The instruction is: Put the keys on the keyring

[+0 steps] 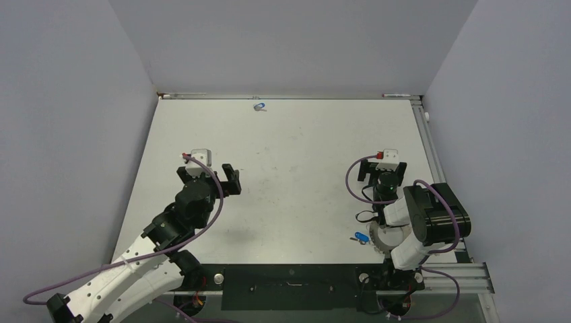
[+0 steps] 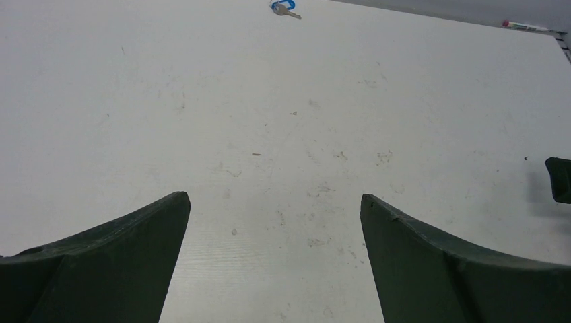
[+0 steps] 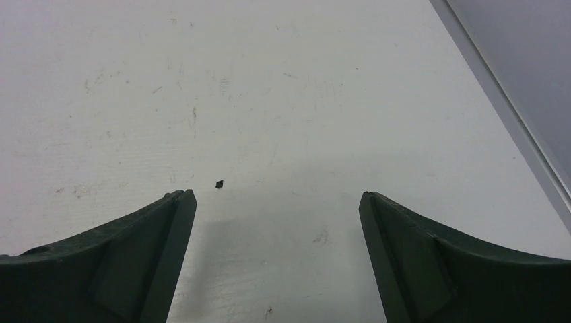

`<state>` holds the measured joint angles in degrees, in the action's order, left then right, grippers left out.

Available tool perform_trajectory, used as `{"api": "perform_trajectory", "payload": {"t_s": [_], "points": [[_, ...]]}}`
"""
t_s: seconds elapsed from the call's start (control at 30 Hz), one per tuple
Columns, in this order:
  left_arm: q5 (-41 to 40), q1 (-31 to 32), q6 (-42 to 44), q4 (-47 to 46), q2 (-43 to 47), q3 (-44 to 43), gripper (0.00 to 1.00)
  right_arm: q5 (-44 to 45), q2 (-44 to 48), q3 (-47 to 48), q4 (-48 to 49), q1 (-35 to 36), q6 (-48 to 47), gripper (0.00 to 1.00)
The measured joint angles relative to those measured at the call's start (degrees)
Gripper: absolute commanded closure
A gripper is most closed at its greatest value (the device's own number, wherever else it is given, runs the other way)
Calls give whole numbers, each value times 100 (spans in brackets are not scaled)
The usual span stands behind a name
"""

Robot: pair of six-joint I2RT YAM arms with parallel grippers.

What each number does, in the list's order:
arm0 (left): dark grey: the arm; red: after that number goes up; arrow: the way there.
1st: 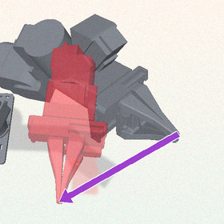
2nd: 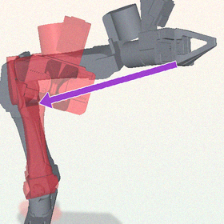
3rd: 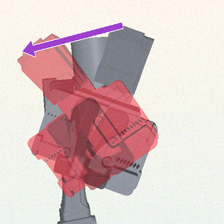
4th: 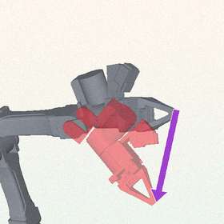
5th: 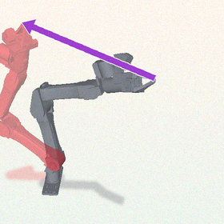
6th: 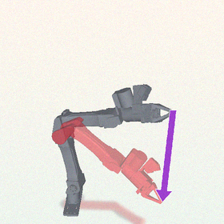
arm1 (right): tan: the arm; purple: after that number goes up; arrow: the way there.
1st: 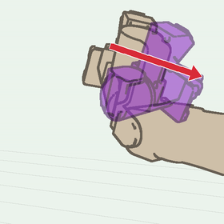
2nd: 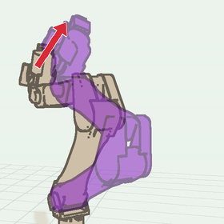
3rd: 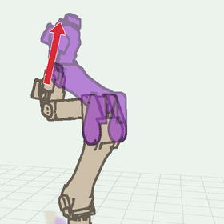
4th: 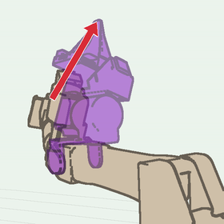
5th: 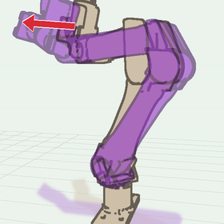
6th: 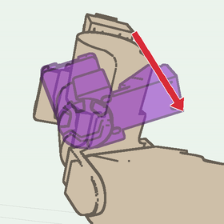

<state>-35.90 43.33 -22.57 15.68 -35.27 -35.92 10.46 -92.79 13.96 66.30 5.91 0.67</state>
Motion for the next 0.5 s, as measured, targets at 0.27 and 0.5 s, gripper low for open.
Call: {"api": "perform_trajectory", "payload": {"t_s": [0.27, 0.5], "points": [[-153, -28, -208, 55, -420, 0, 4, -2, 0, 0, 0, 0, 0, 2], [278, -31, -170, 369, -719, -334, 4, -142, 0, 20, -44, -111, 20, 2]]}}
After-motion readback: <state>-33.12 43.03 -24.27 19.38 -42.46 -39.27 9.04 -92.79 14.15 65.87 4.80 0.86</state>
